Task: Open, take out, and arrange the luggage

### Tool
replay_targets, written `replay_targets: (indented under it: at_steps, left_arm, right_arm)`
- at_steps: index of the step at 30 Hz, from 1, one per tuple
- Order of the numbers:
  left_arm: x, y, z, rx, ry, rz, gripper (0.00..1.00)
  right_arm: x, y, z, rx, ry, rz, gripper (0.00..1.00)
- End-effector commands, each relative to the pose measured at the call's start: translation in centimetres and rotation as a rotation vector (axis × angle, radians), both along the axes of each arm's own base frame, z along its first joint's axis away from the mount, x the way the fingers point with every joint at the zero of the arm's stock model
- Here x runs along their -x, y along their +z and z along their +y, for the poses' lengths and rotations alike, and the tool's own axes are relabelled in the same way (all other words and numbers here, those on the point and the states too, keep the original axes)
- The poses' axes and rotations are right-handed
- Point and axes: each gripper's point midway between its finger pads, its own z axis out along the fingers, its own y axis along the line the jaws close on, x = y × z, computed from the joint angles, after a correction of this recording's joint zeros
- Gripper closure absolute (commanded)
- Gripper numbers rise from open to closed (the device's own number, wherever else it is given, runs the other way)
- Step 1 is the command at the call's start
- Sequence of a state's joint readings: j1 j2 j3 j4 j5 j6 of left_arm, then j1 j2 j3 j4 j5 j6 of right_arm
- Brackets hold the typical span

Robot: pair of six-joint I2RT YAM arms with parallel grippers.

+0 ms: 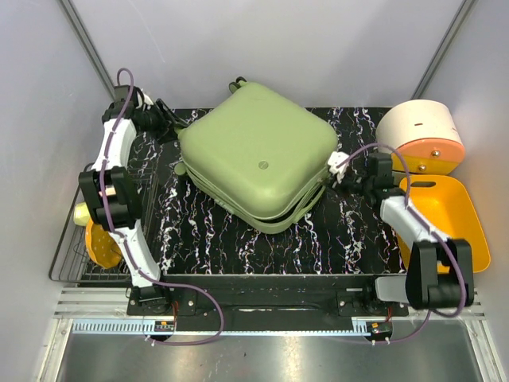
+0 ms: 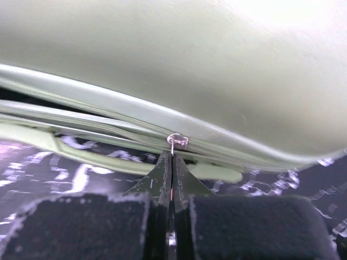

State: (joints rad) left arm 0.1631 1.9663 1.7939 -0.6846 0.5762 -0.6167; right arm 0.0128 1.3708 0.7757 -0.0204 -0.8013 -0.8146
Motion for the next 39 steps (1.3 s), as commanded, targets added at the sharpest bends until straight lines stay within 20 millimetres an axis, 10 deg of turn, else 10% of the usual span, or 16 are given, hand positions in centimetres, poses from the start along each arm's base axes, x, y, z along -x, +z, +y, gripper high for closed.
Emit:
replay_targets:
  at_steps: [1,4,16,28,39]
  left_arm:
    - [-2.6,1.0,1.1,-0.178,-0.198,-0.172,1.0]
    - [-2.8,0.9,1.0,-0.195,-0.24,-0.192,1.0]
    - [-3.5,-0.3,3.0,-0.224,-0.226,-0.175,1.0]
    - [-4.0,-1.8,3.0,-0.218,-0.25,-0.163,1.0]
    - [-4.4,-2.6,2.2,-0.197,-0.286,-0.166,1.0]
  right_arm:
    - [6.1,0.1,4.6,-0.061,0.08,0.103,1.0]
    - [6.9,0.4,4.9,-0.068,0.029,0.13,1.0]
    - [0.6,1.2,-8.2,0.093,-0.254,0.054,1.0]
    - [-9.8,2.4,-8.3,-0.004,-0.195,-0.112,1.0]
    - [-13.4,2.4,-4.9,-0.147,-0.099,-0.169,1.0]
